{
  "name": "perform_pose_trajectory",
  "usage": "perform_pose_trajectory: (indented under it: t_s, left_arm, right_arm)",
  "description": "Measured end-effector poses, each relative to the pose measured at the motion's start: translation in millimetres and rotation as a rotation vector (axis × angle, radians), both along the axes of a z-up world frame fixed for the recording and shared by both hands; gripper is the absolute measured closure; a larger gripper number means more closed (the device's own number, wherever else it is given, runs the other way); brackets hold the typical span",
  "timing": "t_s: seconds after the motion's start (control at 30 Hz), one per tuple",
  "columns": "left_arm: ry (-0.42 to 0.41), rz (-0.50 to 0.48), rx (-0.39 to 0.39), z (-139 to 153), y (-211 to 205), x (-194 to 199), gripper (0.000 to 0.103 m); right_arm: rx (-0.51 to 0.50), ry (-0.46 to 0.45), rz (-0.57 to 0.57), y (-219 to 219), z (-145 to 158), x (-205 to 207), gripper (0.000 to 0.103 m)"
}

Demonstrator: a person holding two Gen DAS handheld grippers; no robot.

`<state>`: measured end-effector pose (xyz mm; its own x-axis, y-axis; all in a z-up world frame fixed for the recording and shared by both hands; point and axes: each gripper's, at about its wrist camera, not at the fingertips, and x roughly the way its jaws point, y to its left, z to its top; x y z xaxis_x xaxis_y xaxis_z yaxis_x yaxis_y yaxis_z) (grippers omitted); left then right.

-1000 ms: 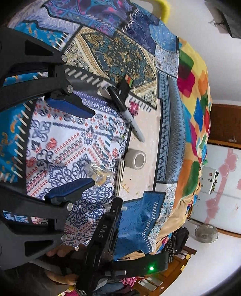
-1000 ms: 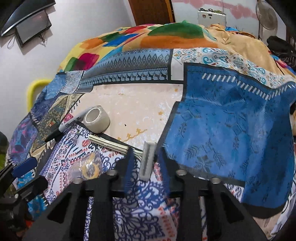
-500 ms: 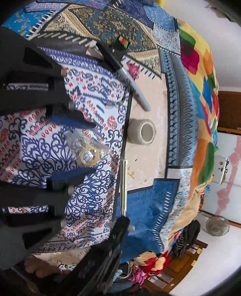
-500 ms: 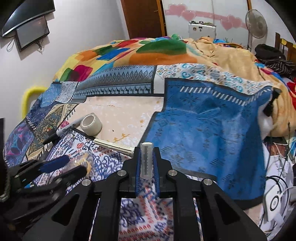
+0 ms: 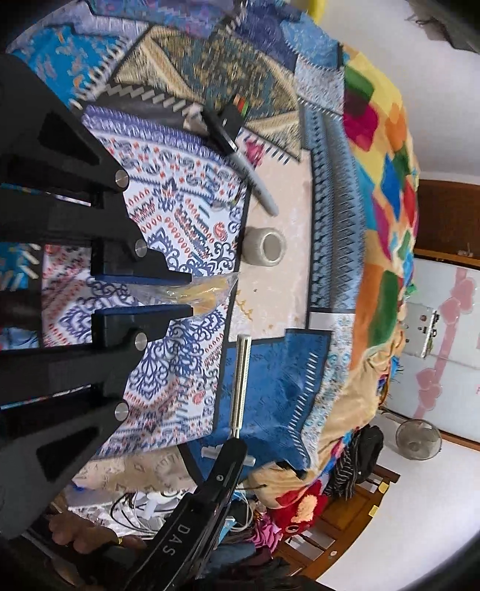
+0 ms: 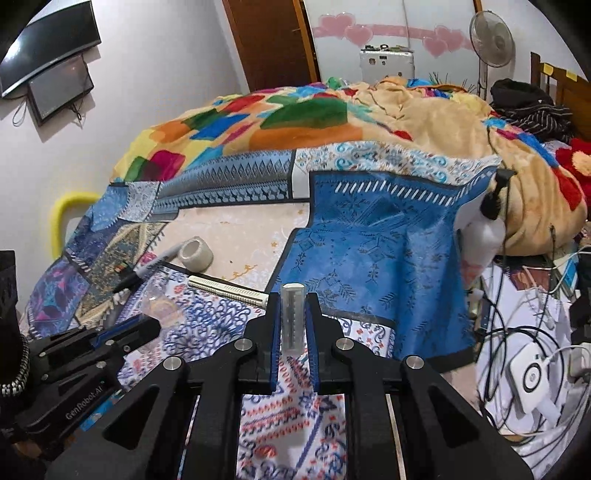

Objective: Collect trash
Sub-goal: 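Grasp the white razor with the right gripper while the left gripper grasps the clear plastic bag, then carry the razor and plastic bag down to the white bin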

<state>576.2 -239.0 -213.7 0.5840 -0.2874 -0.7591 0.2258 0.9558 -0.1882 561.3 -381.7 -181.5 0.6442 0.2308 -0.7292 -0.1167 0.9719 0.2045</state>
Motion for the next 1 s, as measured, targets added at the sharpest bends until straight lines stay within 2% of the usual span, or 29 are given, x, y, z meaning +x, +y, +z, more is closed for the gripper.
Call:
perform_pose_trajectory:
  t_s: [0.4,0.6,0.73,1.0]
  left_arm:
    - [-0.123,0.026,0.035,99,14,-78,0.095]
    - [-0.181,0.069,0.031,142,36,-129,0.095]
    - [-0.212,0.106,0.023,164,55,-161,0.095]
    - [-0.258,0.178,0.011,186,94,-226,0.095]
  right_arm:
    - [0.015,-0.098,0.035,12,82,-63,0.092]
    - [0.04,-0.136,0.069,24,118,-101,0.092]
    - [0.045,-0.154,0.095,33,135,-126,0.091]
    - [0.044,-0.181,0.171,65,156,-176,0.091]
